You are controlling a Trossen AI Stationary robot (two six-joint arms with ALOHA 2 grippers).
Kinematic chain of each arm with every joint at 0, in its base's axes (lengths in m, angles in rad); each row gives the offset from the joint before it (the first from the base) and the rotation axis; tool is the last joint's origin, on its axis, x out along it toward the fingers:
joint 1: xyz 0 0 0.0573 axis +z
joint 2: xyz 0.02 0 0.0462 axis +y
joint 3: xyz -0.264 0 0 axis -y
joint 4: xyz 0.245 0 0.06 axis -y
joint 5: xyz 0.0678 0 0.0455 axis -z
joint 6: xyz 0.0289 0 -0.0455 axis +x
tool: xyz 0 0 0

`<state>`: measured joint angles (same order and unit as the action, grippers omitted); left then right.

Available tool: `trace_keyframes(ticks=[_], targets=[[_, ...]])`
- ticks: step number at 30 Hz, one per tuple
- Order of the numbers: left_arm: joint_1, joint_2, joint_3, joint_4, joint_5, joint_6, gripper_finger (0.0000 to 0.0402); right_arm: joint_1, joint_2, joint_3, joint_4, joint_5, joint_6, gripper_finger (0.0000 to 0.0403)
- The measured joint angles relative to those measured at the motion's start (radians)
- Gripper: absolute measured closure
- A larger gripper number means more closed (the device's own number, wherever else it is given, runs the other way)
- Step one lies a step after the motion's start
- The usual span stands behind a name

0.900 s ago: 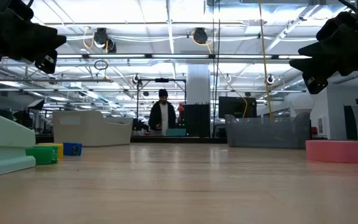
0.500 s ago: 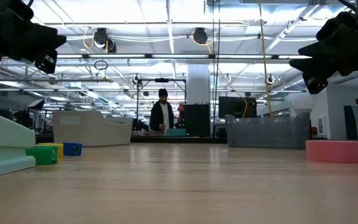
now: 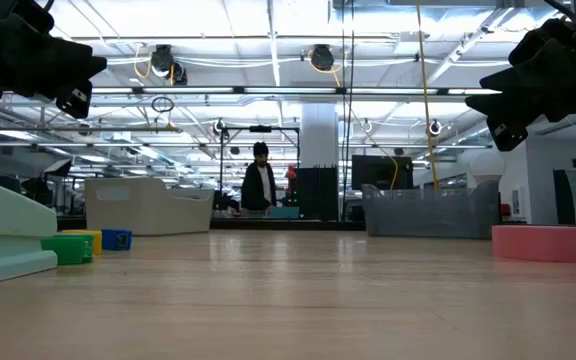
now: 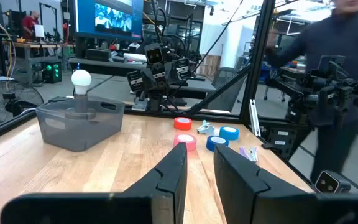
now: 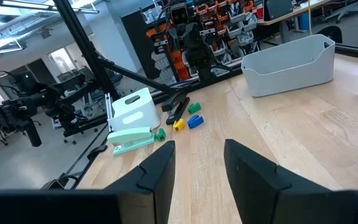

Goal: Pick and place Stapler, Stapler remover, tape

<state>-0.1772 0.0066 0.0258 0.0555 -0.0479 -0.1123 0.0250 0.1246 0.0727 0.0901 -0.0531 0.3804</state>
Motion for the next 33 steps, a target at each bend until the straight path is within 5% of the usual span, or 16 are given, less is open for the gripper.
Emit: trace_keyframes(ticks=[33], targets=[[0.0,0.0,0.0,0.0,0.0,0.0,0.0321,0.0,0.0,0.0,0.059,0.0,0.002,0.0273]])
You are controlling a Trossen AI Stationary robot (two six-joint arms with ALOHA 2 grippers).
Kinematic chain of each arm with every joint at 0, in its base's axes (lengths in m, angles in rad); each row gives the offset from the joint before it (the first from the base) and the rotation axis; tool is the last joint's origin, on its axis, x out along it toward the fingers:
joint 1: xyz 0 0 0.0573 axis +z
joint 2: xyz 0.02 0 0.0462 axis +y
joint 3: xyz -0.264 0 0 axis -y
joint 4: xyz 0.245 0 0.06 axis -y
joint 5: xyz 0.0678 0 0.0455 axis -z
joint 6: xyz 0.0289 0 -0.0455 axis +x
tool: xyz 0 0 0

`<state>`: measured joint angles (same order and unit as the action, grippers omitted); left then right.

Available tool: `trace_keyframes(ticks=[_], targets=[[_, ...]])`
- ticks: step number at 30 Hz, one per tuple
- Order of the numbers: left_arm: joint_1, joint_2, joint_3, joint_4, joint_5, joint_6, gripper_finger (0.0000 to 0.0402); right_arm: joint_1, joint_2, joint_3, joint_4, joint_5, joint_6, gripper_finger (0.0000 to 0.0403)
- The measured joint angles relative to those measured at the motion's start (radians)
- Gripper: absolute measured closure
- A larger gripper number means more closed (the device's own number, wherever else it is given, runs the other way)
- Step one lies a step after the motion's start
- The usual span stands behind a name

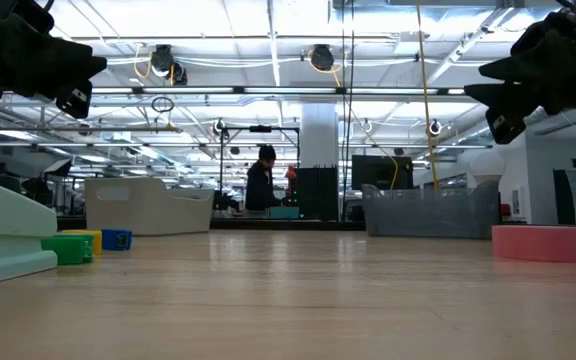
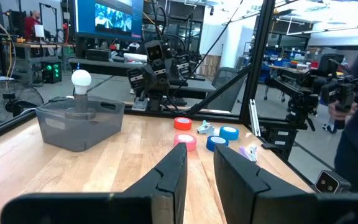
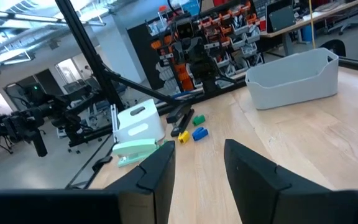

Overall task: Pick and place Stapler, Stapler remover, tape
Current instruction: Put the big black stapler into the black bin

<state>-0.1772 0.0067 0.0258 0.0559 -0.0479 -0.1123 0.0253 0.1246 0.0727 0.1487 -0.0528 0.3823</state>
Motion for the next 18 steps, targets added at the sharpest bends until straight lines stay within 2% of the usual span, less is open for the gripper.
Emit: trace_keyframes(ticks=[18], targets=[[0.0,0.0,0.0,0.0,-0.007,0.0,0.0321,0.0,0.0,0.0,0.001,0.0,-0.001,0.0273]])
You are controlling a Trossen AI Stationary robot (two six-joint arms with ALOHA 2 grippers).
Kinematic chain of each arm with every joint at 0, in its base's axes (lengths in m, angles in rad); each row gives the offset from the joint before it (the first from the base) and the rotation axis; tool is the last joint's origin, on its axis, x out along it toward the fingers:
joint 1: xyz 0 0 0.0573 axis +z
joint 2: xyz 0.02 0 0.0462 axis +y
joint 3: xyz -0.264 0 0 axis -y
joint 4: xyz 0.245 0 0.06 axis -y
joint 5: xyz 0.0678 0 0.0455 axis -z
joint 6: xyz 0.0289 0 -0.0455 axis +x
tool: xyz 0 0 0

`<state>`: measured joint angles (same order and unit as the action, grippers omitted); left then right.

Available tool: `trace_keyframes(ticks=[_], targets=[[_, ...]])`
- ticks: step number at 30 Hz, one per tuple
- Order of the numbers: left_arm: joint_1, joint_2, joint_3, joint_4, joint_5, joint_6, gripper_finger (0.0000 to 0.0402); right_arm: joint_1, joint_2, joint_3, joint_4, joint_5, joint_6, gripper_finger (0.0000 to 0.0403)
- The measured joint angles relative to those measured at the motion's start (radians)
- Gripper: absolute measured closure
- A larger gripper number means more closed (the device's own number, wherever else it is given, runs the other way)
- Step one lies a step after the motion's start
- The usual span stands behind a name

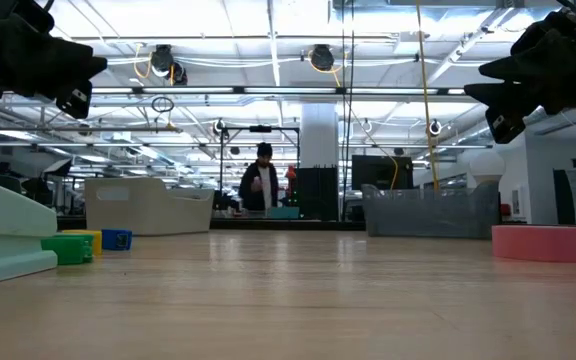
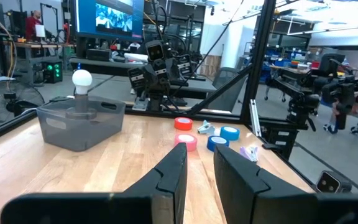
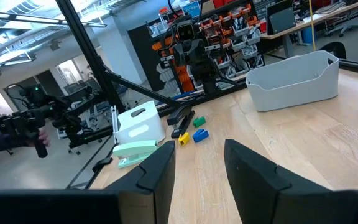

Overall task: Pick and place Stapler, Stapler remover, tape
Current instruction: Put the big black stapler into the black bin

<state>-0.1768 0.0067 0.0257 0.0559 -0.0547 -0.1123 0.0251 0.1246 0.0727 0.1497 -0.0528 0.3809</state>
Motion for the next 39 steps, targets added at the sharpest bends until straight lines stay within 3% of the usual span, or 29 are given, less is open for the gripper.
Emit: trace_keyframes(ticks=[4,12,20,27,33,39], targets=[[0.0,0.0,0.0,0.0,-0.049,0.0,0.0321,0.0,0.0,0.0,0.0,0.0,0.0,0.0273],[-0.001,0.0,0.0,0.001,-0.051,-0.058,0.0321,0.0,0.0,0.0,0.003,0.0,0.0,0.0273],[0.0,0.0,0.0,0.07,-0.104,-0.369,0.0321,0.0,0.0,0.0,0.003,0.0,0.0,0.0273],[-0.017,0.03,0.044,0.075,-0.077,-0.342,0.0321,0.0,0.0,0.0,0.004,0.0,0.0,0.0273],[-0.048,0.198,0.218,-0.164,-0.077,-0.341,0.0321,0.0,0.0,0.0,0.004,0.001,0.0,0.0273],[-0.061,0.46,0.49,-0.605,-0.076,-0.355,0.0321,0.0,0.0,0.0,0.004,0.001,0.0,0.0273]])
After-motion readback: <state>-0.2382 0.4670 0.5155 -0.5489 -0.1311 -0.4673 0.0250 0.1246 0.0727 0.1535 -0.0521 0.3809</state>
